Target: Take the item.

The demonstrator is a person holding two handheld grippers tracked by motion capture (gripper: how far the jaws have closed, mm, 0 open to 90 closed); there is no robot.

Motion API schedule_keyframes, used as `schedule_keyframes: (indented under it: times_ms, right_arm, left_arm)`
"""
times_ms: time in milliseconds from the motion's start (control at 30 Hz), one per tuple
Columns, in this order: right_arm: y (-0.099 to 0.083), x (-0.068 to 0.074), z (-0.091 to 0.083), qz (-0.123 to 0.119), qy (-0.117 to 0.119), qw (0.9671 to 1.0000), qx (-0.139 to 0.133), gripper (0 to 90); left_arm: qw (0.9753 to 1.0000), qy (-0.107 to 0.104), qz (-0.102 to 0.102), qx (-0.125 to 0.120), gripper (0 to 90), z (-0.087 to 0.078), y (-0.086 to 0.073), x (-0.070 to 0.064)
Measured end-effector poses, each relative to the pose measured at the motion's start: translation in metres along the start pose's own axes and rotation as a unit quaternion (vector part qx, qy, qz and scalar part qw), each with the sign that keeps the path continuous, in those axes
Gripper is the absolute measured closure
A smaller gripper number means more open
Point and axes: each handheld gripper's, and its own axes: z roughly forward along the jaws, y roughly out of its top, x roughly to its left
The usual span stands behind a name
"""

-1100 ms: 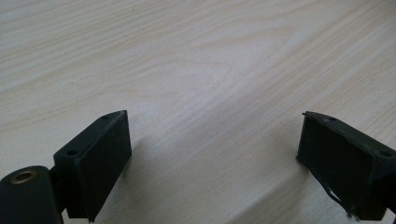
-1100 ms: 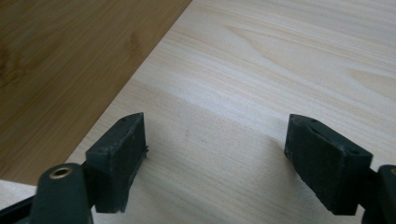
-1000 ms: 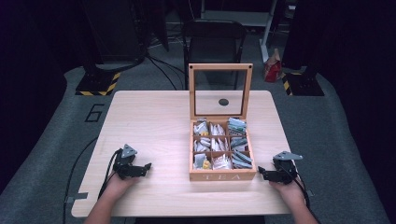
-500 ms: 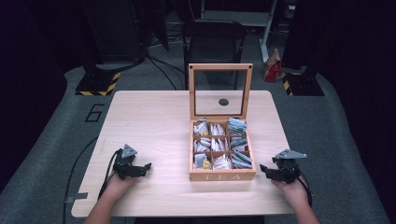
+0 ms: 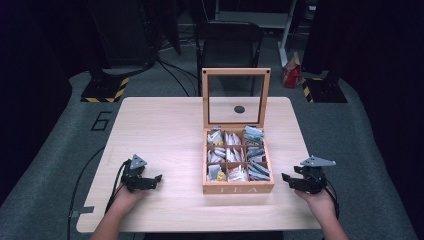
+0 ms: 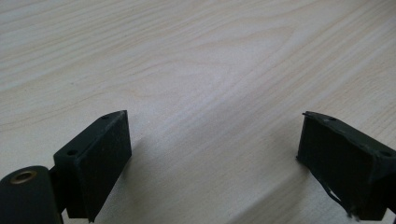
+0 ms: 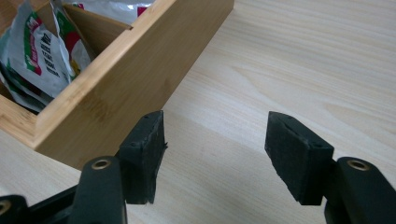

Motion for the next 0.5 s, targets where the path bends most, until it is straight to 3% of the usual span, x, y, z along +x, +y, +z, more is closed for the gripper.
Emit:
schedule_keyframes:
  times_ms: [267,367,500]
  right_arm:
    - [0.011,0.002,-0.011,-0.014,0.003,0.9999,-0.003,37.2]
    - [0.017,0.003,-0.016,-0.024,0.021,0.9994,-0.009,41.5]
    - [0.023,0.005,-0.019,-0.035,0.024,0.9991,-0.009,42.6]
  left_arm:
    - [1.0,0.0,0.0,0.0,9.3,0.0,0.0,0.0]
    - [1.0,0.0,0.0,0.0,9.3,0.0,0.0,0.0]
    - [1.0,0.0,0.0,-0.001,9.3,0.0,0.0,0.0]
